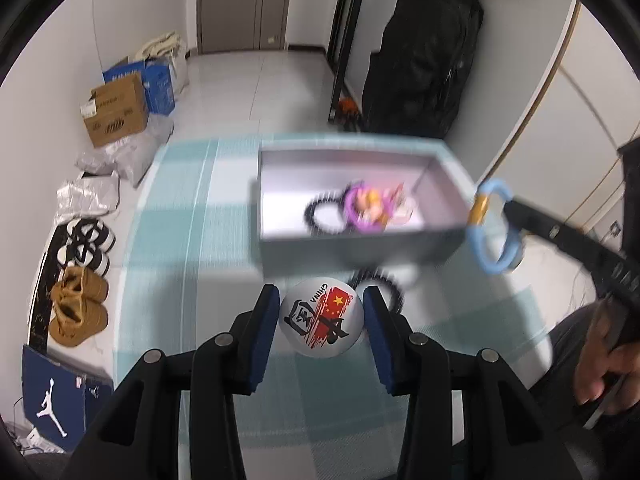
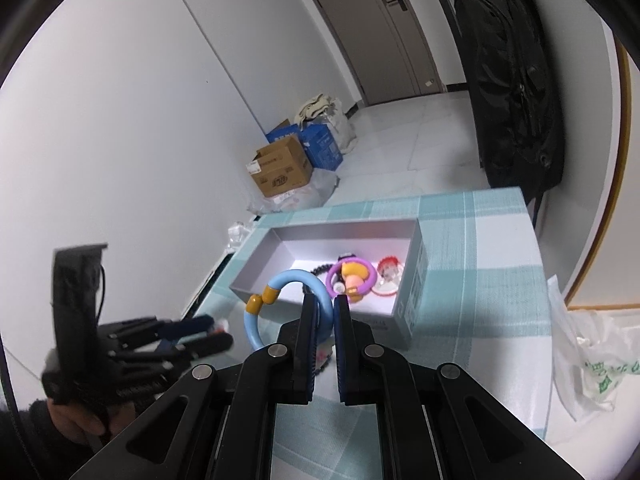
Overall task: Organize jewelry
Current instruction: 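Lift the blue ring with the right gripper while the left gripper grasps the white badge, then carry the blue ring and white badge into the grey box and open both grippers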
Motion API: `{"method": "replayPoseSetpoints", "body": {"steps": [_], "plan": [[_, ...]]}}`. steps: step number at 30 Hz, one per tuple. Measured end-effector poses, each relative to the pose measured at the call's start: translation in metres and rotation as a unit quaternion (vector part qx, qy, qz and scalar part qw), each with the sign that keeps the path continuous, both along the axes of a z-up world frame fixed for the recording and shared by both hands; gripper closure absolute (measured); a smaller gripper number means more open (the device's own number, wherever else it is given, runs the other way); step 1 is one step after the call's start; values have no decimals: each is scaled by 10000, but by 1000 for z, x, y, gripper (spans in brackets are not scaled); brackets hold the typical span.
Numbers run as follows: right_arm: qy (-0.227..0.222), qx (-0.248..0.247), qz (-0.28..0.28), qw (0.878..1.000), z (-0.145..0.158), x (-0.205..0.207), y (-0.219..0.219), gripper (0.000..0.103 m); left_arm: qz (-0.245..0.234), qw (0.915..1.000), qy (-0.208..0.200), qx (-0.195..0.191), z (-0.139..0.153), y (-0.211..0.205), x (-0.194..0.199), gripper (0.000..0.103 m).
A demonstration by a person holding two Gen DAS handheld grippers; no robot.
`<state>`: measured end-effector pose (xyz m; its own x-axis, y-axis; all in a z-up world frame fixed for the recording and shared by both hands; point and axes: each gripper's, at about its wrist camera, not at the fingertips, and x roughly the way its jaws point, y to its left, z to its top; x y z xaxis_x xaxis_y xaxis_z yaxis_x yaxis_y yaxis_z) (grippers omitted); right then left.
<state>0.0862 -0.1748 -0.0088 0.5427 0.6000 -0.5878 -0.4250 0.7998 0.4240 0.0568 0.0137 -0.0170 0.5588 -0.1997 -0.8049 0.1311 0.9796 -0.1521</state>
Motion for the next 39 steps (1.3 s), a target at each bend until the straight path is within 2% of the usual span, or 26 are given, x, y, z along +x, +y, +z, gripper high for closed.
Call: {"method": "replayPoseSetpoints", "body": {"steps": [5,10,22,30,39], "plan": [[-42,-35,20,10000,8,11,3,96,-106,9995,-209,-219,17,-6,18,65],[-51,-142,53,9999,12,26,9,96,-187,9986,-231,-447,22,-3,36,65],[50,-195,13,9998,3,71,18,96,-246,9966,36,-785,2,1,76,65],[238,-213,-54,9995,-13,85,16,96,-227,9941,268,-1023,-9,2,93,65],[264,-348,-44,9990,-20,91,17,96,-251,9929,415,-1085,-18,0,100,65]]}}
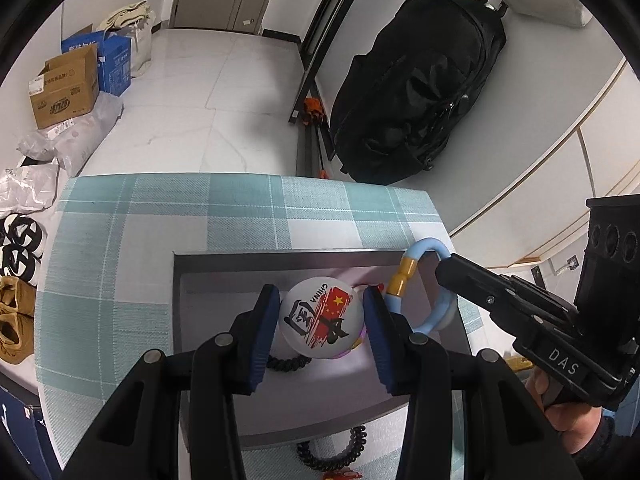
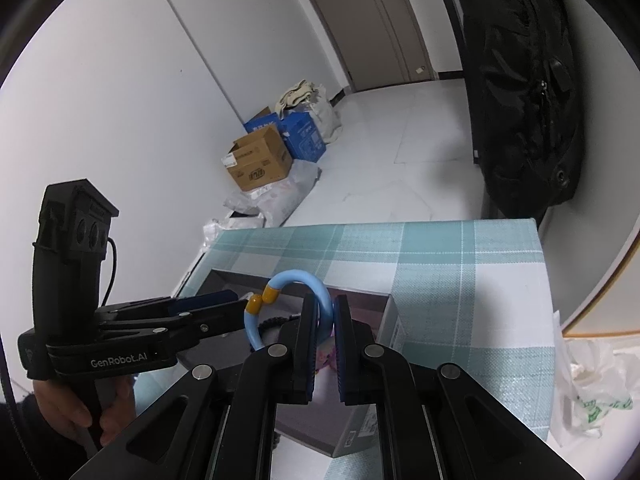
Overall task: Organize jewelry
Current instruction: 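Carry the blue ring and white badge into the grey box and open both grippers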
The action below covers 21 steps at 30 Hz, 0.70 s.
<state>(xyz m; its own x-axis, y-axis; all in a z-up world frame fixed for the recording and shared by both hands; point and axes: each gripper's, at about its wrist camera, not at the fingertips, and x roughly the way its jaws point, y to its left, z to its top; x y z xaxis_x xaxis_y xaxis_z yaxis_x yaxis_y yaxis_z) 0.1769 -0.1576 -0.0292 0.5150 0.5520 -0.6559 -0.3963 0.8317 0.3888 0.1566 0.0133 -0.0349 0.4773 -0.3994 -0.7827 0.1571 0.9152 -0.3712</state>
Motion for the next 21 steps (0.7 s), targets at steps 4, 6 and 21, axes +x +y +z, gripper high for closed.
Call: {"method": "replayPoseSetpoints", "body": {"steps": [4,6,21], "plan": [[-12,-58,19,10000,-2,1,1,96,-2,10000,54,-23,-3,1,2,65],[-1,-51,22,10000,-2,1,1,96,-14,10000,73,-50,-4,1,3,65],[-195,-104,-59,9997,4,-9,-2,51,-71,9998,115,146,-3,-9,-4,40]]}}
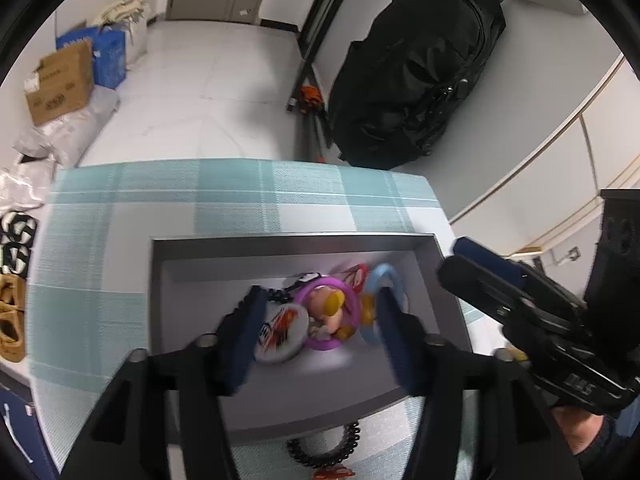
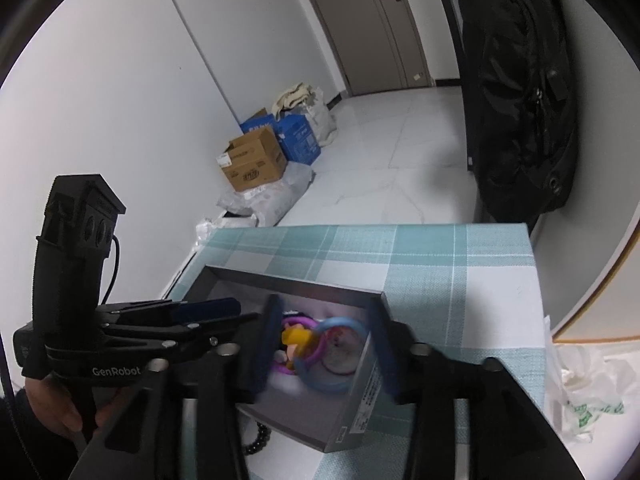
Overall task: Organize jewelry
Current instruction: 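Carry the blue ring and white badge into the grey box and open both grippers, then grasp the red clear-tipped trinket with the left gripper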
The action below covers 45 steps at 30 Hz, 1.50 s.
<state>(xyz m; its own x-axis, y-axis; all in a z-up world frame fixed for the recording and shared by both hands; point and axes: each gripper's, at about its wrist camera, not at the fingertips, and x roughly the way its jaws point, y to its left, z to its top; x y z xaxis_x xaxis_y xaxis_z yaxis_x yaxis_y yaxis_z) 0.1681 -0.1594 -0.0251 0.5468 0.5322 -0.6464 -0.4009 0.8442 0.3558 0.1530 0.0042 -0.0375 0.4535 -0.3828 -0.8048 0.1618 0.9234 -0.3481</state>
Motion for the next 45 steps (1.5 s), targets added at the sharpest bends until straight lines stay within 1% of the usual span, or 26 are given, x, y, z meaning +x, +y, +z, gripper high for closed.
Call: {"method": "replayPoseSetpoints", "body": {"steps": [2,4,6,9,11,13,17,20,25,27,29,31,35,36,39,41,43,45], "plan": [[-81,72,-10,9999,4,-4,-3,48,48,9999,-139,-7,6,3,-6,39],[-167,83,-9,9998,7,-9,-6,45,87,9998,-184,-56,9,7,-10,39],[-210,80,-34,9997,9,-13,-7,41,170,9996,-243,-30,12,11,-15,39],[-252,125,-102,9996,11,-18,-10,38,272,9993,-250,-24,12,15,-22,39],[-293,137,-141,9994,12,-22,-12,34,346,9991,-262,-36,14,17,-28,38],[-352,180,-167,9991,15,-28,-15,33,404,9987,-326,21,17,17,-32,38],[-447,223,-206,9985,18,-37,-20,23,467,9972,-550,200,26,14,-47,38],[-483,264,-212,9983,20,-46,-23,21,487,9964,-635,281,27,14,-61,38],[-467,230,-241,9984,19,-60,-24,16,460,9973,-468,320,16,16,-84,37],[-434,227,-273,9984,18,-65,-25,13,410,9977,-335,424,9,14,-91,36],[-393,236,-308,9985,16,-71,-26,7,409,9975,-273,508,5,12,-96,36],[-381,248,-312,9985,15,-76,-26,4,390,9974,-218,569,1,10,-99,36],[-357,238,-333,9985,13,-83,-26,1,274,9969,-86,736,-10,3,-104,35],[-337,226,-329,9986,12,-85,-25,1,254,9969,-72,746,-12,2,-105,35],[-325,141,-272,9990,11,-90,-23,1,296,9947,-296,938,-7,-2,-110,35],[-321,96,-248,9991,10,-93,-22,0,249,9952,-295,903,-7,-4,-111,35],[-267,56,-241,9993,7,-95,-22,0,211,9943,-316,1000,-9,-8,-114,35],[-157,-8,-207,9997,3,-95,-21,0,158,9941,-243,1046,-13,-13,-115,35]]}}
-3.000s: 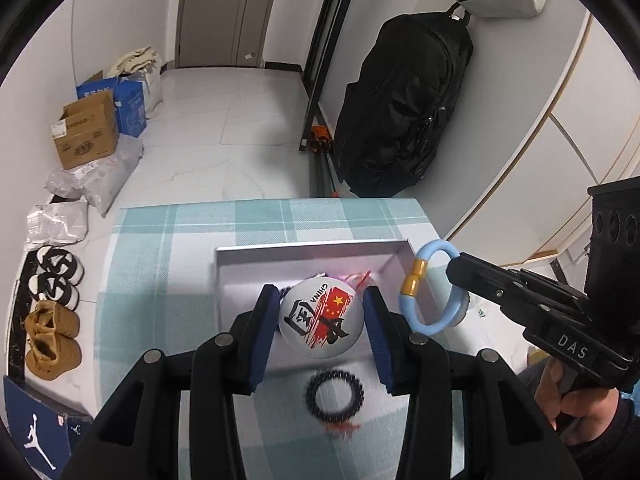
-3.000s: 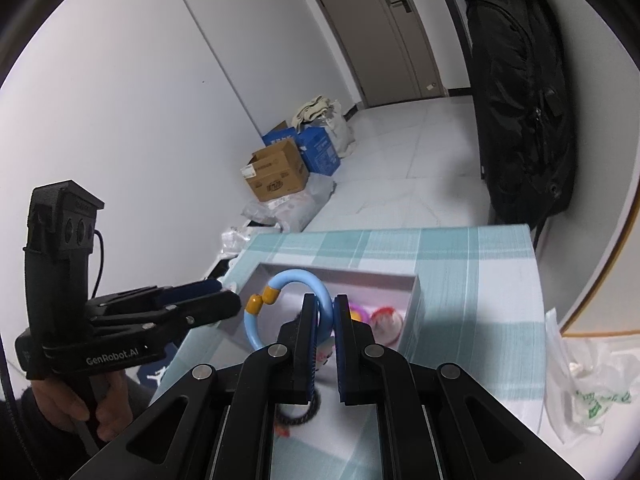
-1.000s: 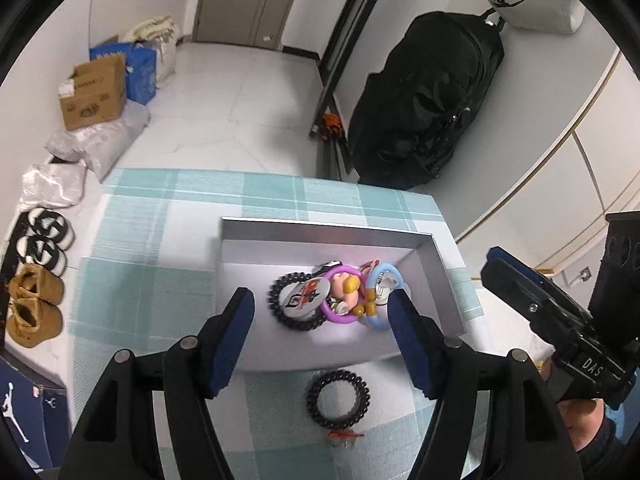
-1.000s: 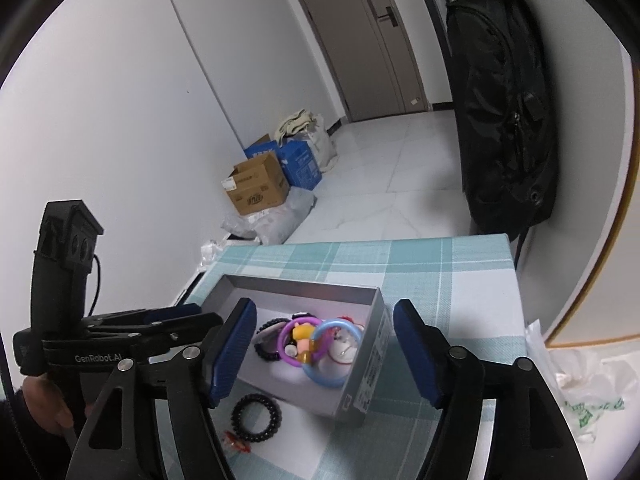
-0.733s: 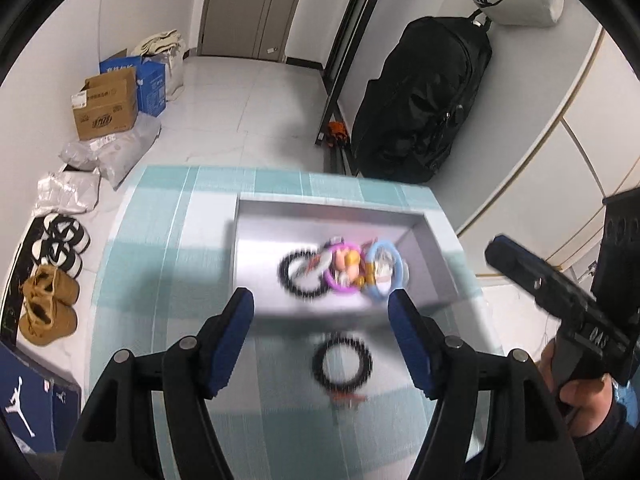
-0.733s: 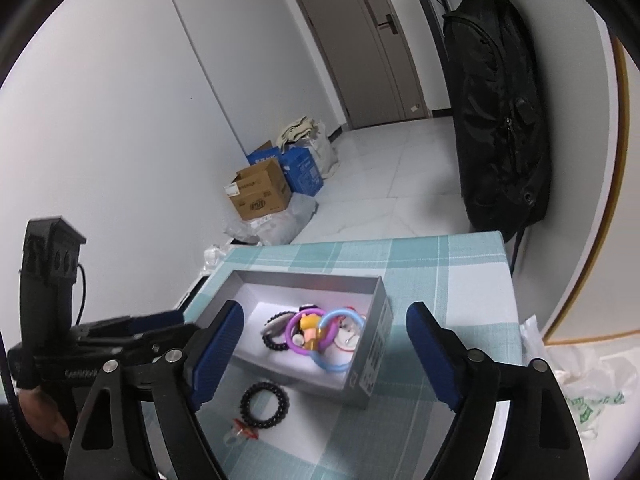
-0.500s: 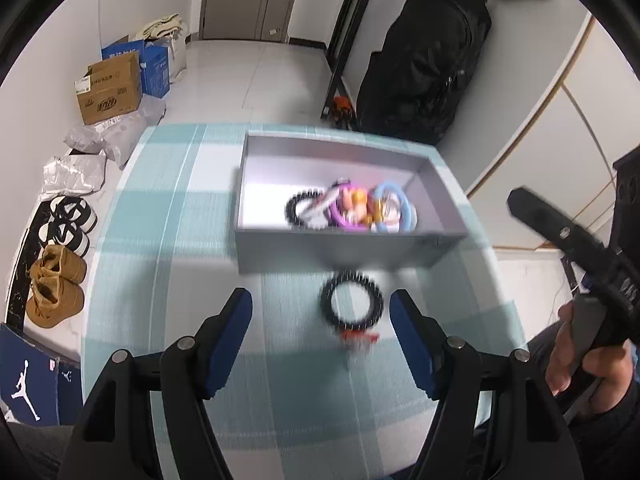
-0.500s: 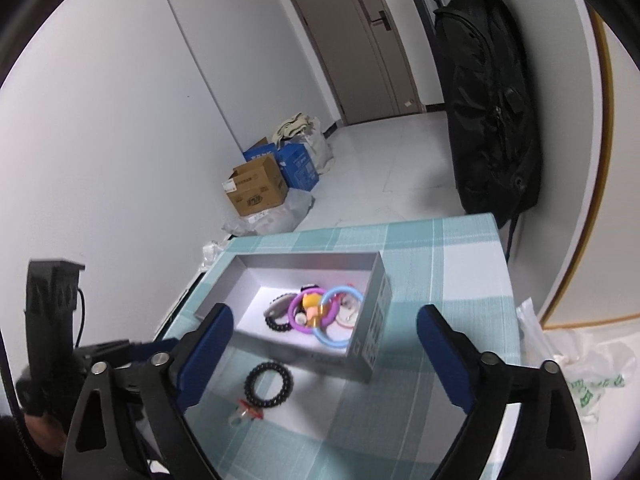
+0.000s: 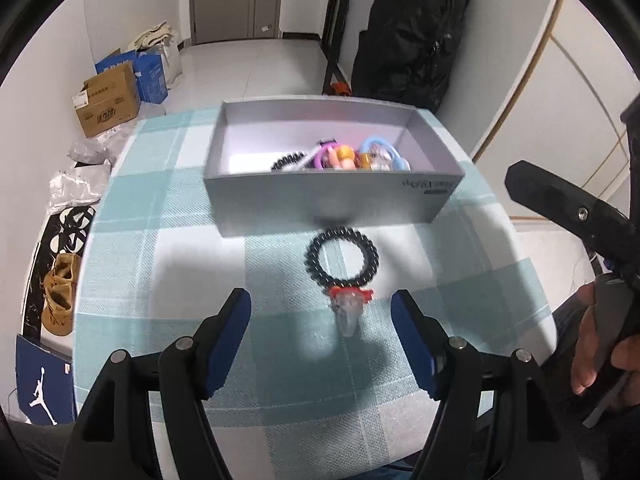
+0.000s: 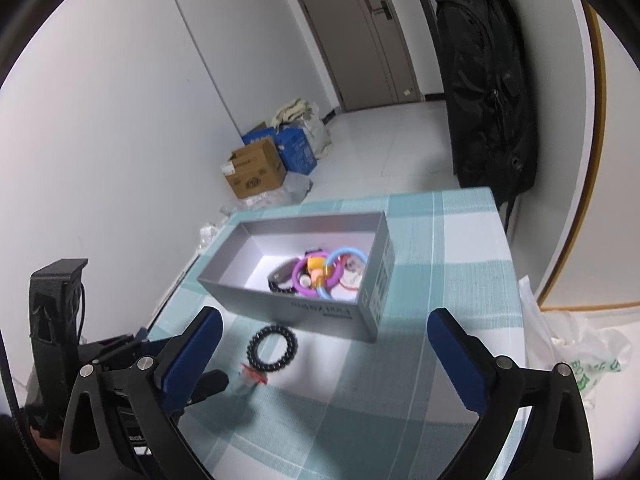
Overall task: Organize jewelry
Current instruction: 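Grasp the red clear-tipped trinket with the left gripper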
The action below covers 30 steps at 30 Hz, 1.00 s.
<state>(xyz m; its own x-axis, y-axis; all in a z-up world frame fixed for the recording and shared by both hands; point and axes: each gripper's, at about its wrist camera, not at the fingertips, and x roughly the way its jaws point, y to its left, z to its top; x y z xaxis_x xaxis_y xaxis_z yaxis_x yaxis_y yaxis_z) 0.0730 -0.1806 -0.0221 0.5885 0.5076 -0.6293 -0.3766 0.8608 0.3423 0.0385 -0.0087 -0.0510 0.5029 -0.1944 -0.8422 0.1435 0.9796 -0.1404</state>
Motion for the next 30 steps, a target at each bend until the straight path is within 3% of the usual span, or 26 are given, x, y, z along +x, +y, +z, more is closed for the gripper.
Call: {"method": "replayPoseSetpoints", "body": {"steps": [8,12,19,20,26,30], "plan": [[580,-137,-74,9982,-22,3,-9,0,-59,9985,451,318,-22,-12,-3,35],[584,-309,-73,9978,-24,1,-10,0,-184,9973,400,585,-24,-21,-3,35],[765,-290,-222,9964,-29,4,-17,0,-169,9976,272,619,-24,-23,0,36],[781,-291,-238,9962,-29,5,-17,0,-171,9976,259,621,-24,-23,-1,40],[810,-332,-269,9958,-30,6,-16,0,-287,9979,260,513,-22,-20,7,86],[809,-397,-249,9956,-32,5,-12,0,-287,9984,379,316,-21,-15,10,89]]}}
